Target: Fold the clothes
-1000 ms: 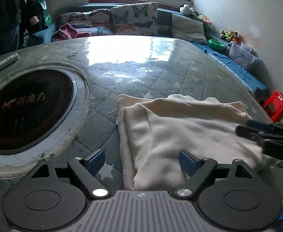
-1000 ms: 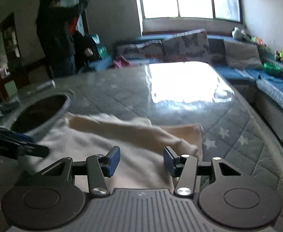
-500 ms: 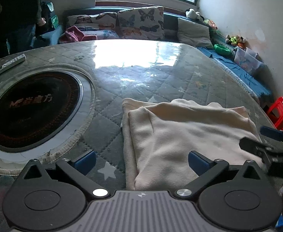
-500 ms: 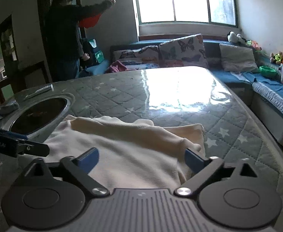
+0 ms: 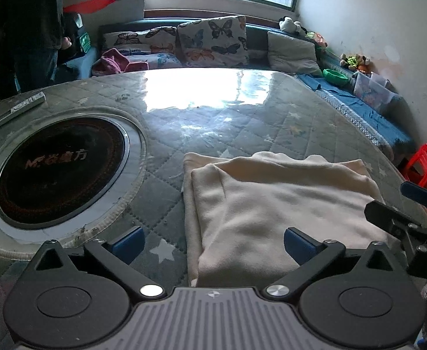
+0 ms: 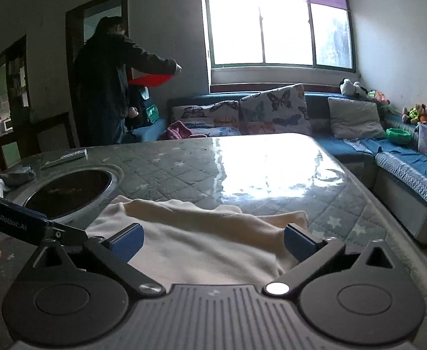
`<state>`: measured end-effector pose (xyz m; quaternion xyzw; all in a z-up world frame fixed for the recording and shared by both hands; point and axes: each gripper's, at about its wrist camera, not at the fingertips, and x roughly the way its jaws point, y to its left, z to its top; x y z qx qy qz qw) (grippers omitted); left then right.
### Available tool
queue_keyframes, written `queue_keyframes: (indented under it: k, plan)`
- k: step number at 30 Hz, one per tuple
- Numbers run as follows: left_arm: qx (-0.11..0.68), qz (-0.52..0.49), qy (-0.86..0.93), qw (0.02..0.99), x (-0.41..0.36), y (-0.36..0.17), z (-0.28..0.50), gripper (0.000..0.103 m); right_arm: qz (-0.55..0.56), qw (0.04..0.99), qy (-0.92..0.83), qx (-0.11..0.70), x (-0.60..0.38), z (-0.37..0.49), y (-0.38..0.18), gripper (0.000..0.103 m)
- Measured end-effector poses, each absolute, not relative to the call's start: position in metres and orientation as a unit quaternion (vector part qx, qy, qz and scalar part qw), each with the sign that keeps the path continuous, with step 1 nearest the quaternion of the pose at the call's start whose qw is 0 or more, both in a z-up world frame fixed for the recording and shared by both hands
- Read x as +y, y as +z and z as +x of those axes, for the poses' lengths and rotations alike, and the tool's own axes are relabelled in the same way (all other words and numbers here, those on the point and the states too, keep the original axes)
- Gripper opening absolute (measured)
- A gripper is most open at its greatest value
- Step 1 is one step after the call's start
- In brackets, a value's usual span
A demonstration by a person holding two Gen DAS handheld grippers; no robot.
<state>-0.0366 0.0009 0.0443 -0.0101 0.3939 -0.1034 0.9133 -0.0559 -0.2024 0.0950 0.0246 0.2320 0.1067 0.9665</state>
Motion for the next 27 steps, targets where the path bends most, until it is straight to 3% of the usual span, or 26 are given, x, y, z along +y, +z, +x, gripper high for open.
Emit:
queue_keyframes:
  k: [27]
  plan:
    - [0.379, 0.039, -0.103, 0.919, -0.022, 0.051, -0.081, 0.103, 0.027, 0.971, 0.087, 0.219, -0.201, -0.111, 0.097, 0.103]
